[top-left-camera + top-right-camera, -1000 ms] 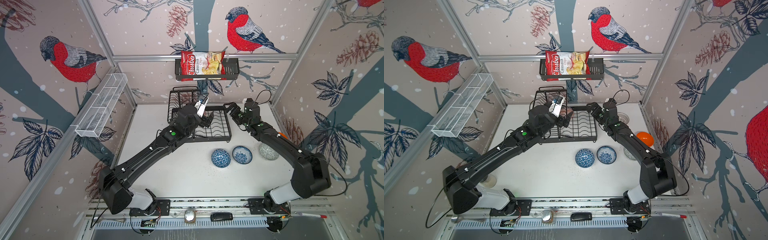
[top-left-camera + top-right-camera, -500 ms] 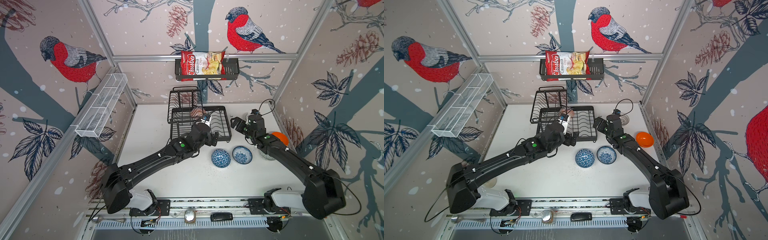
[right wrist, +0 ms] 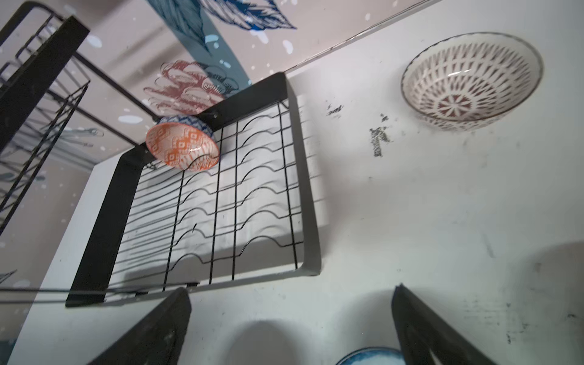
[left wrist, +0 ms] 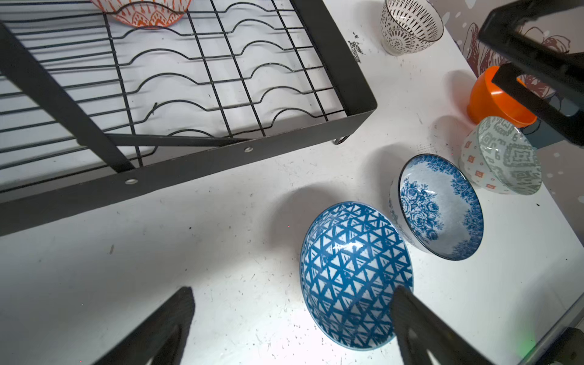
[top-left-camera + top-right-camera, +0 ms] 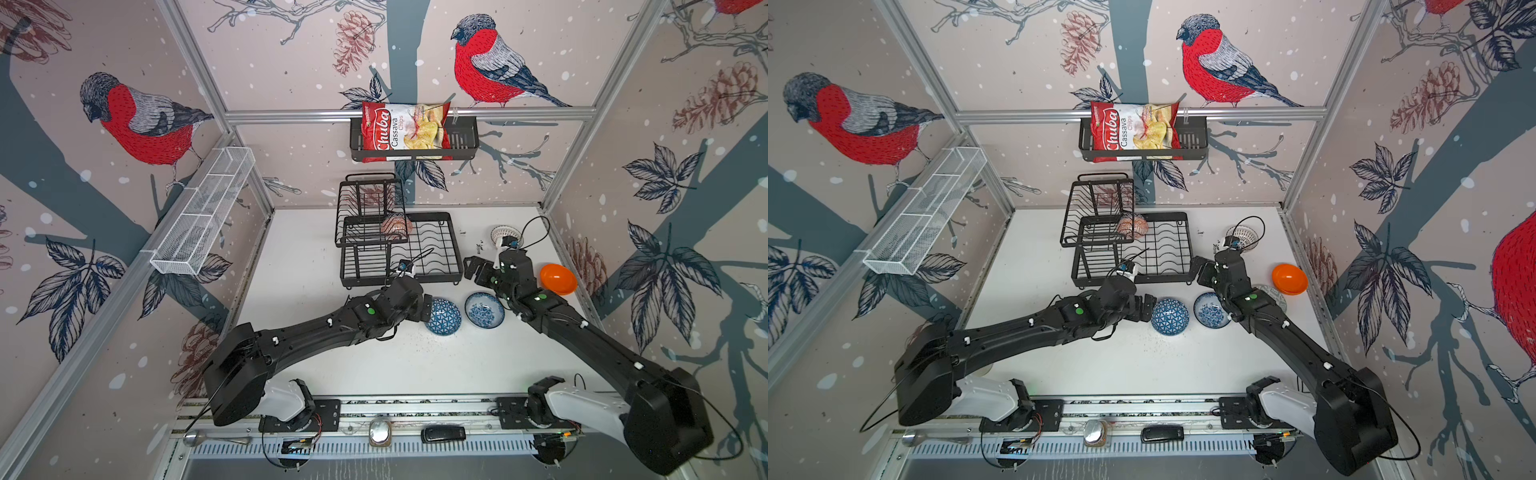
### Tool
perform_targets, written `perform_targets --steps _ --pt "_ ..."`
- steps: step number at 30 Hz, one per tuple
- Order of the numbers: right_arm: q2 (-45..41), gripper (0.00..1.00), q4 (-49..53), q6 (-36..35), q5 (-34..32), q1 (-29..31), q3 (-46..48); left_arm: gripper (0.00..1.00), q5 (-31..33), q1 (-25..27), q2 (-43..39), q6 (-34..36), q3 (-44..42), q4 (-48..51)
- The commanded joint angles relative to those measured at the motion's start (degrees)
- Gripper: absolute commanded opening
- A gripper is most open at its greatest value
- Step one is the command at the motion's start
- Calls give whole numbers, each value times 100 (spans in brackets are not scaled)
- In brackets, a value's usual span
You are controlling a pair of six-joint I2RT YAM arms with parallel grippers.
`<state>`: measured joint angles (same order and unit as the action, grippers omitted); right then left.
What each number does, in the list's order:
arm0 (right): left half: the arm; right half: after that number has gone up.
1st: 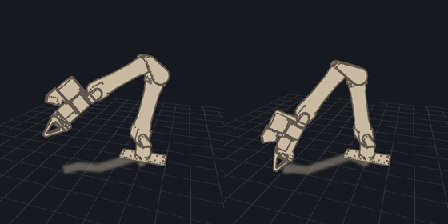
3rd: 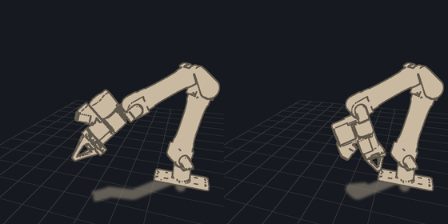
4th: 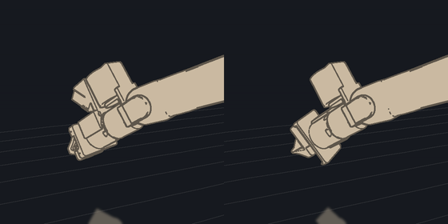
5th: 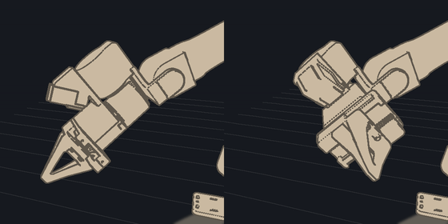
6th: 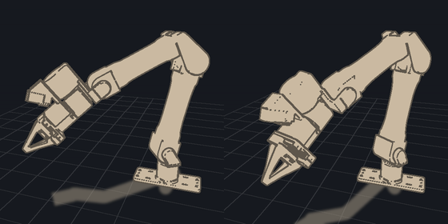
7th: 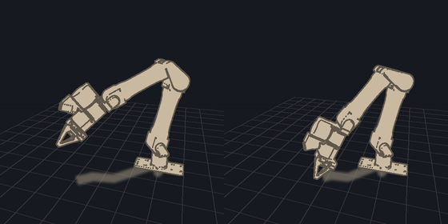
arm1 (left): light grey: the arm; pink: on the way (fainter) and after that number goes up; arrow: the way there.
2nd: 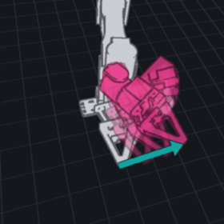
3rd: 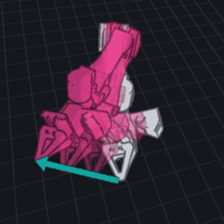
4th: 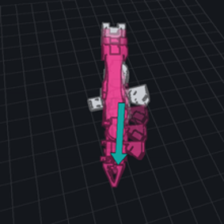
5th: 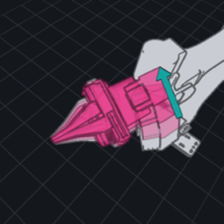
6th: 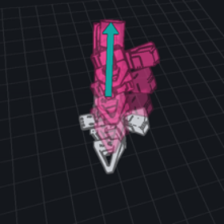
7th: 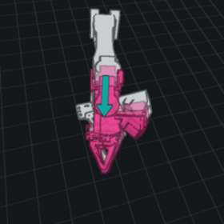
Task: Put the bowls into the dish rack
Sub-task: 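Move both grippers down toward the blue triangle-pattern bowl on the table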
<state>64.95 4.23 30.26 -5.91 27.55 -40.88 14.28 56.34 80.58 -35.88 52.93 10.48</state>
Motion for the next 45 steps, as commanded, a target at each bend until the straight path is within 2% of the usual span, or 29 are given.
perform_targets --steps 1,8,11,23,28,37,45 --pt "42 95 626 -275 67 347 -32 97 -174 9 12 -200 -96 -75" --pt "31 79 1015 88 -138 1088 285 97 -101 9 -135 -257 -366 -140" --pt "168 72 1173 26 -164 1213 220 97 2 0 -238 -305 -496 -181" --pt "932 55 1180 -125 105 1283 28 97 214 -4 -244 -205 -569 -99" --pt "1097 53 1255 -117 51 1327 -60 97 227 -4 -220 -177 -521 -72" --pt "1248 48 1337 -134 91 1349 -80 97 742 -2 -17 -301 -182 471" --pt "1336 39 1300 -110 106 1345 -21 97 611 -3 30 -284 -174 463"
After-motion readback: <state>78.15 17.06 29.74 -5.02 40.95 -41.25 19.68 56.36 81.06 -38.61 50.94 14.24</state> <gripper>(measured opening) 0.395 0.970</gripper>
